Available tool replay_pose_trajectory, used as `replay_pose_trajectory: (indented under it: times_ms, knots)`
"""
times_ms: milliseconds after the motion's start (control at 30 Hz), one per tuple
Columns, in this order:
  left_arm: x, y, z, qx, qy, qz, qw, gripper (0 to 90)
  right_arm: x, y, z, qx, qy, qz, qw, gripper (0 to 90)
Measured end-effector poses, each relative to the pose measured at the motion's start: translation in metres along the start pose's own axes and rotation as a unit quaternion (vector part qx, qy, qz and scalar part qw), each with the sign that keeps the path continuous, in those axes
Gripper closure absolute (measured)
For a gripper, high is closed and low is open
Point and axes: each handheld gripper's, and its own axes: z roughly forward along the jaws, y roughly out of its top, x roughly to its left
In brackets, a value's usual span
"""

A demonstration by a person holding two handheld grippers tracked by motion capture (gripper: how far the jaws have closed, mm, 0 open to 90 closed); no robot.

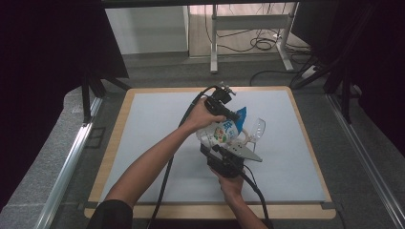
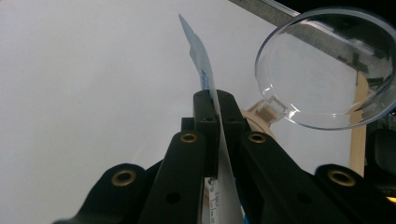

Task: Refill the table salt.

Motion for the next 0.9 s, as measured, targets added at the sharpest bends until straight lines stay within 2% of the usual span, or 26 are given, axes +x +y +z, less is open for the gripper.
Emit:
replay_pose_trajectory:
  times_ms: [900]
  knots:
    - [-0.0003,-0.0008,-0.0015,-0.002,-0.001,0.000,1.0000,89.8,-0.0035,0.0002,-0.0006,0.003,0.018,0.008,0.9998,59.9]
